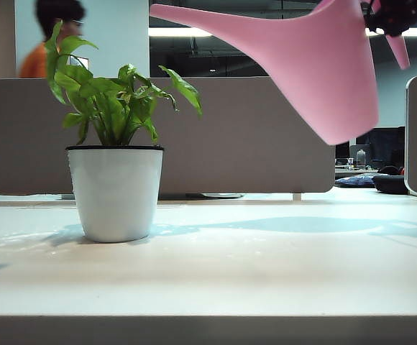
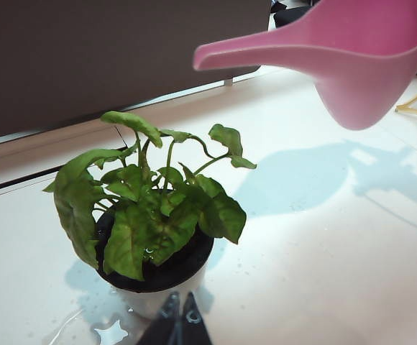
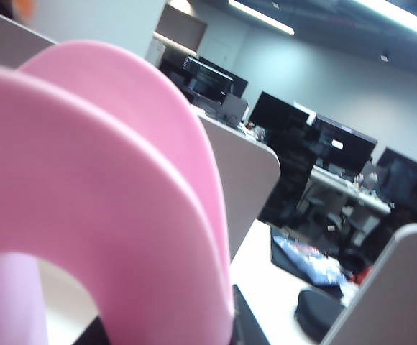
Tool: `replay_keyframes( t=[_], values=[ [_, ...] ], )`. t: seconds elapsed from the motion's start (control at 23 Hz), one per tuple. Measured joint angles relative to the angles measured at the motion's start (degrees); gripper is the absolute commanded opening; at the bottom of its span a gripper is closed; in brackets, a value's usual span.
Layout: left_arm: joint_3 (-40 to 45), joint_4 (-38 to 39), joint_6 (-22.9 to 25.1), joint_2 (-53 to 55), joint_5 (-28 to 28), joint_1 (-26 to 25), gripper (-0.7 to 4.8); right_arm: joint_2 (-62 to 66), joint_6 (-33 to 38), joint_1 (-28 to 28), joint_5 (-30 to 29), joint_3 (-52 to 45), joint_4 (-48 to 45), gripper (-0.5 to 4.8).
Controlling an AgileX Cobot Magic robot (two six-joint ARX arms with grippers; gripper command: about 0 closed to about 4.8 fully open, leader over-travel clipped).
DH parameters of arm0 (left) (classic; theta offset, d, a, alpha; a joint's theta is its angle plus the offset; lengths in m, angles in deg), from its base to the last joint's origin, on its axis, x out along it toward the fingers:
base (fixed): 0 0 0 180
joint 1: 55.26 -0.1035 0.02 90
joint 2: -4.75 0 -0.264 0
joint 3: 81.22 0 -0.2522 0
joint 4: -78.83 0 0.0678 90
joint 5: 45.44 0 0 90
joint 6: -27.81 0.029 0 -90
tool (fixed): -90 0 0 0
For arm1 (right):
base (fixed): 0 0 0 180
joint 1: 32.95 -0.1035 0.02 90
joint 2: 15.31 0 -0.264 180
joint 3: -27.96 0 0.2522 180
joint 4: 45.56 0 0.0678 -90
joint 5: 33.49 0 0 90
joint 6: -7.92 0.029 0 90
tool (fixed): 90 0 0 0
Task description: Pick up the watering can from the table, water the potted plant, and put the can back.
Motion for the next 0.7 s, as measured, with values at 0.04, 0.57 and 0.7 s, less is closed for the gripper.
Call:
replay_keyframes(
  t=[0.04,0.57,0.7],
  values=[
    [0.0,0.04,0.0,0.02,0.0,0.0,-0.05,-0.11,-0.59,-0.35,-0.09,0.39,0.31,1.16],
    [0.0,2.89,0.04,-0.04,0.02,-0.02,-0.05,-0.15,-14.73,-5.55,0.02,1.33,2.08,1.16],
    [0.0,2.99,0.07,-0.09,0.0,0.0,-0.05,-0.15,-16.52,-5.6,0.0,1.33,2.03,1.16]
  ],
)
